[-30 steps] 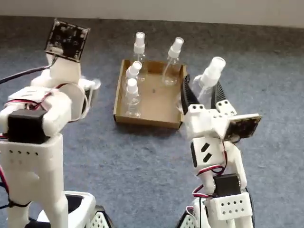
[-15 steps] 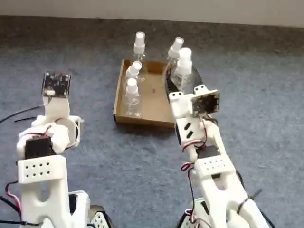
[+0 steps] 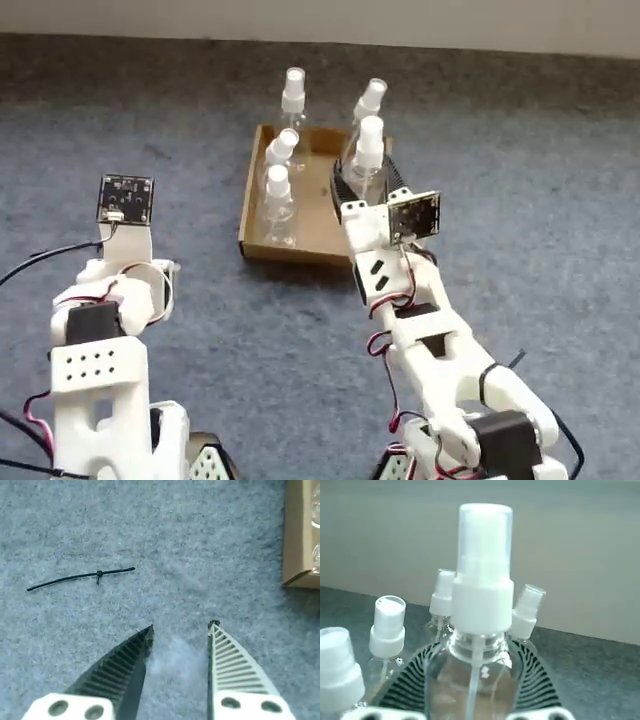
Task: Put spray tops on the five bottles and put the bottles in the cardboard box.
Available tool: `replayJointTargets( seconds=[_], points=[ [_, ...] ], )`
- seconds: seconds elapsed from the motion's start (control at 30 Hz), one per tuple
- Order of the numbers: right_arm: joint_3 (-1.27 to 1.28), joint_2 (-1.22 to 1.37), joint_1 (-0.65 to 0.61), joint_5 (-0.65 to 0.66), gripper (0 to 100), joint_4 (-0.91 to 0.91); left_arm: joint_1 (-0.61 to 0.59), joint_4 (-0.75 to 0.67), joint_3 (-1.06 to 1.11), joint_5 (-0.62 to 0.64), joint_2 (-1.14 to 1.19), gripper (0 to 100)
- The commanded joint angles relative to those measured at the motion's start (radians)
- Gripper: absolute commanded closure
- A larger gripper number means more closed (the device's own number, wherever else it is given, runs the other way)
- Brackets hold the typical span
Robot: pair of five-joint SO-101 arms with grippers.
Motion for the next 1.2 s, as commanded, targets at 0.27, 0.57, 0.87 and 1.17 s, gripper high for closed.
replayJointTargets(
  seconds=[0.27, 0.57, 0.87, 1.17],
  points=[
    [-0.076, 0.065, -0.007, -0.012, 99.5, -0.093, -0.005, -0.018, 0.012, -0.003, -0.021, 83],
    [-0.079, 0.076, -0.007, -0.015, 99.5, -0.088, -0.005, -0.018, 0.012, -0.002, -0.021, 83],
    [-0.11, 0.13, -0.004, -0.015, 99.5, -0.102, -0.005, -0.017, 0.013, -0.002, -0.021, 83],
    [-0.148, 0.321, -0.012, -0.009, 99.5, -0.277, -0.005, -0.017, 0.013, -0.002, -0.021, 83]
  ],
)
